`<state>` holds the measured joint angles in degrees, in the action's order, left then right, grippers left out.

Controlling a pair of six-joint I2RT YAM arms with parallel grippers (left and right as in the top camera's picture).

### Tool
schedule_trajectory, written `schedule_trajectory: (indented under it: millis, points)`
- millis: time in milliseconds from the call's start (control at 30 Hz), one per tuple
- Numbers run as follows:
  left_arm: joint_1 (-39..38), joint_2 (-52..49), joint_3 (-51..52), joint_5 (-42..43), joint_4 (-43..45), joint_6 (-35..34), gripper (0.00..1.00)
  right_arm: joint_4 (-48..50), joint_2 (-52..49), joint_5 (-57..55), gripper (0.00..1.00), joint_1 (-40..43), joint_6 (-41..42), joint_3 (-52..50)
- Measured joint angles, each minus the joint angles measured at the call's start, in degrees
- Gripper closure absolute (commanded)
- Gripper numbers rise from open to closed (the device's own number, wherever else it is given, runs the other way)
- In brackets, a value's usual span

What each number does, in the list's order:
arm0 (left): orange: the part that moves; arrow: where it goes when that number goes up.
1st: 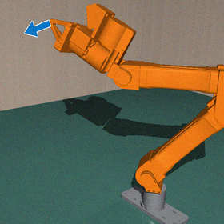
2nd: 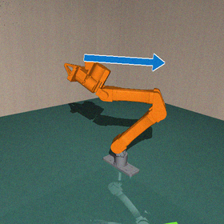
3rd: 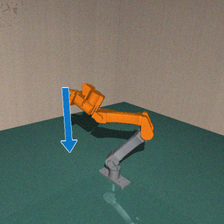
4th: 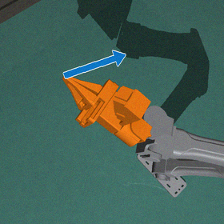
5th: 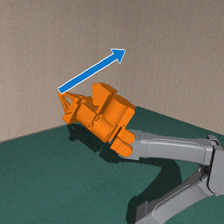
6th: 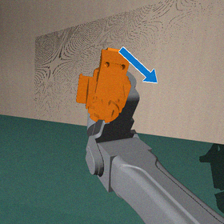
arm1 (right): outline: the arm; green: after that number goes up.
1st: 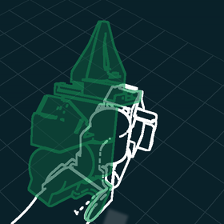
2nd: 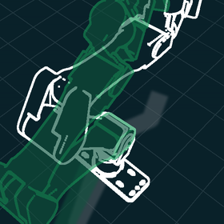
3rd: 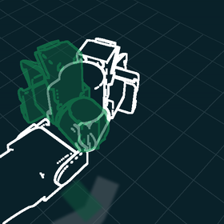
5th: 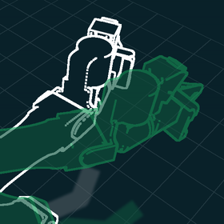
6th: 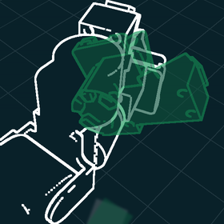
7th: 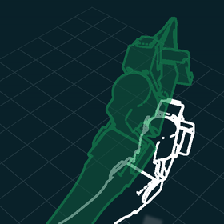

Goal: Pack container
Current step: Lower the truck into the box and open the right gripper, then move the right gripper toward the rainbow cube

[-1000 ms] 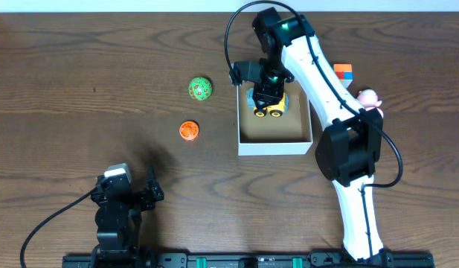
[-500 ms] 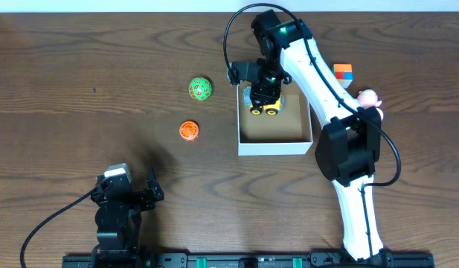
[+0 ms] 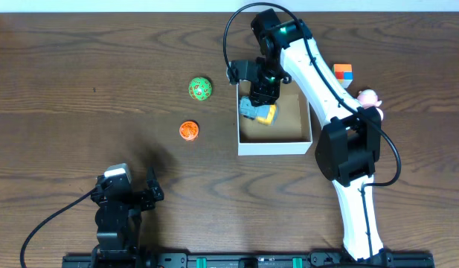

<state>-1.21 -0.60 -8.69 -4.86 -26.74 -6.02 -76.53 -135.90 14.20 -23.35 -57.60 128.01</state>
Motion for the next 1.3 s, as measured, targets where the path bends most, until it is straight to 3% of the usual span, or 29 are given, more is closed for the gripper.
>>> schedule_trajectory:
  millis: [600,833,900,1067,1300]
  points:
    - [0.00,0.00,0.00,0.02,0.00,0.00,0.02,0.42,0.00,0.00,0.33,0.00,2.23,0.70]
    - [0.00,0.00,0.00,0.02,0.00,0.02,0.02,-0.83,0.00,0.00,0.15,0.00,13.38,11.37]
    - [0.00,0.00,0.00,0.02,0.00,0.00,0.02,-1.18,0.04,-0.09,0.02,0.00,17.27,15.45]
    - [0.00,0.00,0.00,0.00,0.00,0.00,0.02,-2.89,1.46,-0.55,0.01,0.35,26.08,22.58]
    - [0.00,0.00,0.00,0.00,0.00,0.00,0.02,-5.49,7.08,-5.53,0.01,2.51,36.26,24.83]
